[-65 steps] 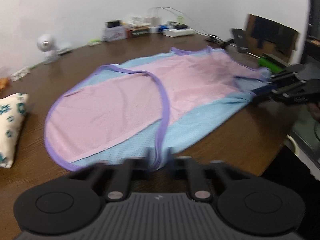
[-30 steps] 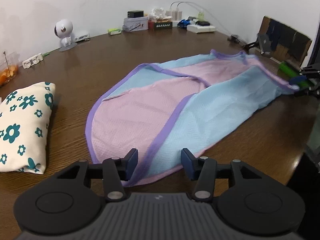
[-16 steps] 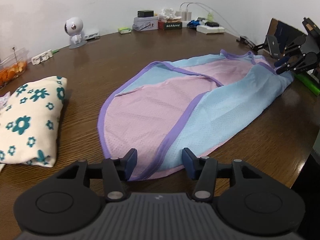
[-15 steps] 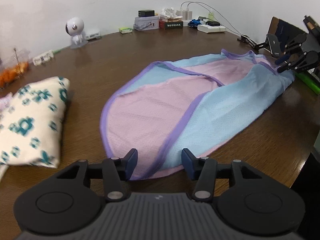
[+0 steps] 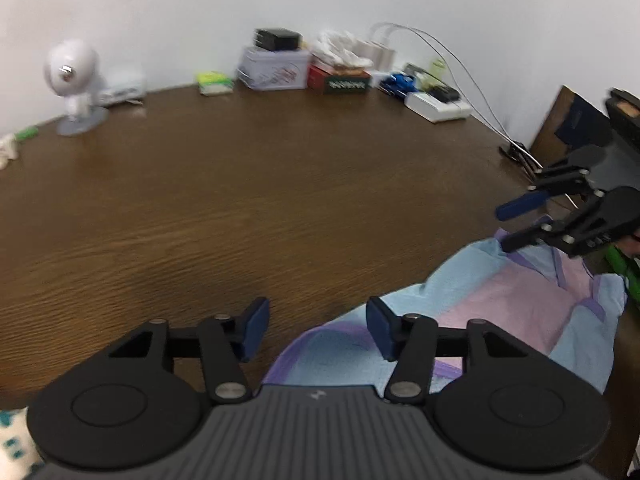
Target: Fold clothes
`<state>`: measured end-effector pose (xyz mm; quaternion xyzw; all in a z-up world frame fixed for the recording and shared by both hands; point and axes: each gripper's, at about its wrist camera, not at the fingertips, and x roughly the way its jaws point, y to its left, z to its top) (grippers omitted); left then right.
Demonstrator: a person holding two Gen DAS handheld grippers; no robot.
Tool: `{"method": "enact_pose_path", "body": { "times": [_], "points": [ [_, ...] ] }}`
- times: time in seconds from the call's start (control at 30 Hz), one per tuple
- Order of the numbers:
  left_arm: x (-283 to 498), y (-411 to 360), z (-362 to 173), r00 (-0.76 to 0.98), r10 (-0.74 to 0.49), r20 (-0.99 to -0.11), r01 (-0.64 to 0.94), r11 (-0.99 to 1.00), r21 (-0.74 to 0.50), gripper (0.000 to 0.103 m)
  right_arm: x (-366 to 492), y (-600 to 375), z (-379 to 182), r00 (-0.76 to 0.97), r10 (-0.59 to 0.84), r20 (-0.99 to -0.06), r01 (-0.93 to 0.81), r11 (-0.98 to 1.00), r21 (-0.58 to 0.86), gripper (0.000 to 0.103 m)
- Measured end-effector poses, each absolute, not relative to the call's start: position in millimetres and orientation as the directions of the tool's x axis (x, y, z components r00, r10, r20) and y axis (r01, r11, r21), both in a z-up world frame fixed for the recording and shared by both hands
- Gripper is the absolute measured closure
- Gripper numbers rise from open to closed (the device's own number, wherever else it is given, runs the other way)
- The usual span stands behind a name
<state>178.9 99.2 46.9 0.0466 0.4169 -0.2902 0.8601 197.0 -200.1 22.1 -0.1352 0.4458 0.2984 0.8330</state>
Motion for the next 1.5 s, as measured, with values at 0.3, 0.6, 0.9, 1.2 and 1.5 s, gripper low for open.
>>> {"method": "enact_pose_path", "body": {
  "times": [0.3,0.6,0.9,1.2,1.5],
  "points": [
    [169,93,38,0.409,-0.521,-0.749,0.627,0.757,-0.185,0.098,193,-204,6,0.421,0.378,-0.824,-0.619,0.784,0.043,0.098],
    [65,83,86,0.599,-0.477,-0.643,0.640,0.768,0.027,0.099,104,-212,53,0.605,0.396,-0.691,-0.644,0.753,-0.132,0.099],
    [-9,96,56,0.589,-0.458,-0.666,0.596,0.803,-0.025,0.073,2,-217,21,0.535,0.398,-0.745,-0.706,0.695,-0.136,0.076],
    [18,131,44,0.643,-0.310,-0.700,0.429,0.903,-0.006,0.055,81,-278,39,0.669,0.226,-0.708,-0.259,0.964,0.063,0.057],
    [28,140,37,0.626,-0.253,-0.738,0.383,0.924,0.008,0.054,55,-286,26,0.785,0.106,-0.610,-0.068,0.994,0.086,0.101]
  ]
}}
